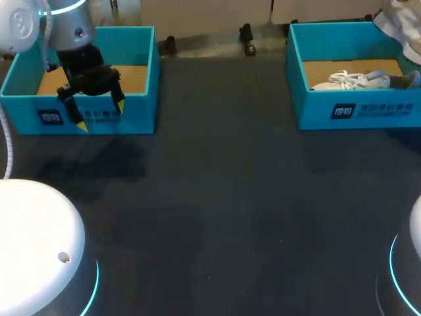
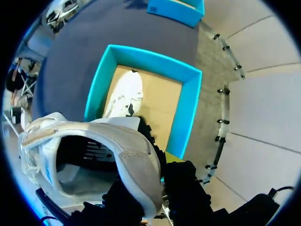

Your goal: Take the shoe out of the shoebox, open the shoe tongue, remove and reinsert the insole, then place the shoe into the shoebox

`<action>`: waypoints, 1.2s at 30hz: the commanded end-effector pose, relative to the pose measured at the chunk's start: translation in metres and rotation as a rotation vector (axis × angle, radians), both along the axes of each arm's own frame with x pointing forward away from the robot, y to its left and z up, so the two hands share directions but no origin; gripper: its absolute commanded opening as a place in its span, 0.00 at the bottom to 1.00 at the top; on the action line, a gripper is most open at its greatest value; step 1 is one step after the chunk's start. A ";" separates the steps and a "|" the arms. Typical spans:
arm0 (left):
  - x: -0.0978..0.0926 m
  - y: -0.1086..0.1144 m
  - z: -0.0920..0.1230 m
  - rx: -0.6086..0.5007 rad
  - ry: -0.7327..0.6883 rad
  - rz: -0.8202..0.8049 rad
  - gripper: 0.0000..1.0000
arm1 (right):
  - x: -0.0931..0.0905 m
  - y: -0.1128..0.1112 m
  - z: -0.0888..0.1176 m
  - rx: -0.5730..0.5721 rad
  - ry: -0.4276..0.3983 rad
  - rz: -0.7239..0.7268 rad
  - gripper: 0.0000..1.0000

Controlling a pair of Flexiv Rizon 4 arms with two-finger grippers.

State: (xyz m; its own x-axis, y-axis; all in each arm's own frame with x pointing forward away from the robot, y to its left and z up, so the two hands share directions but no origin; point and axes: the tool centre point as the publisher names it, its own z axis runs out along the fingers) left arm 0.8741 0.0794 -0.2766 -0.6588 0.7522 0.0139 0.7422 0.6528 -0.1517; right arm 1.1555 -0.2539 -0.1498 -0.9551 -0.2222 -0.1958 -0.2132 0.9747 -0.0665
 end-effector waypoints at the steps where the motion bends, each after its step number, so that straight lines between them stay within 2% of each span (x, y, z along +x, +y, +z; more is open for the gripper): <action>1: 0.000 0.000 0.000 0.002 -0.001 -0.001 1.00 | 0.002 -0.009 -0.003 0.019 0.003 -0.110 0.00; 7: 0.000 0.000 0.000 0.002 -0.001 -0.001 1.00 | -0.008 -0.028 -0.005 0.041 0.029 -0.429 0.00; 9: 0.000 0.000 0.000 0.002 -0.001 -0.001 1.00 | -0.012 -0.035 -0.007 0.094 0.042 -0.542 0.00; 17: 0.000 0.000 0.000 0.002 -0.001 -0.001 1.00 | -0.020 -0.042 0.005 0.163 0.052 -0.798 0.00; 19: 0.000 0.000 0.000 0.002 -0.001 -0.001 1.00 | -0.022 -0.040 0.008 0.183 0.062 -0.832 0.00; 33: 0.000 0.000 0.000 0.002 -0.001 -0.001 1.00 | -0.023 -0.038 0.010 0.175 0.069 -0.820 0.00; 36: 0.000 0.000 0.000 0.002 -0.001 -0.001 1.00 | -0.026 -0.036 0.006 0.128 0.036 -0.969 0.00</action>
State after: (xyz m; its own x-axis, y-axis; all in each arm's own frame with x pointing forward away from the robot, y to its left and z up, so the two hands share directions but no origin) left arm 0.8741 0.0794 -0.2766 -0.6588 0.7522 0.0139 0.7422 0.6528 -0.1517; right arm 1.1294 -0.2955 -0.1441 -0.7790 0.6181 -0.1056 0.6131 0.7861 0.0782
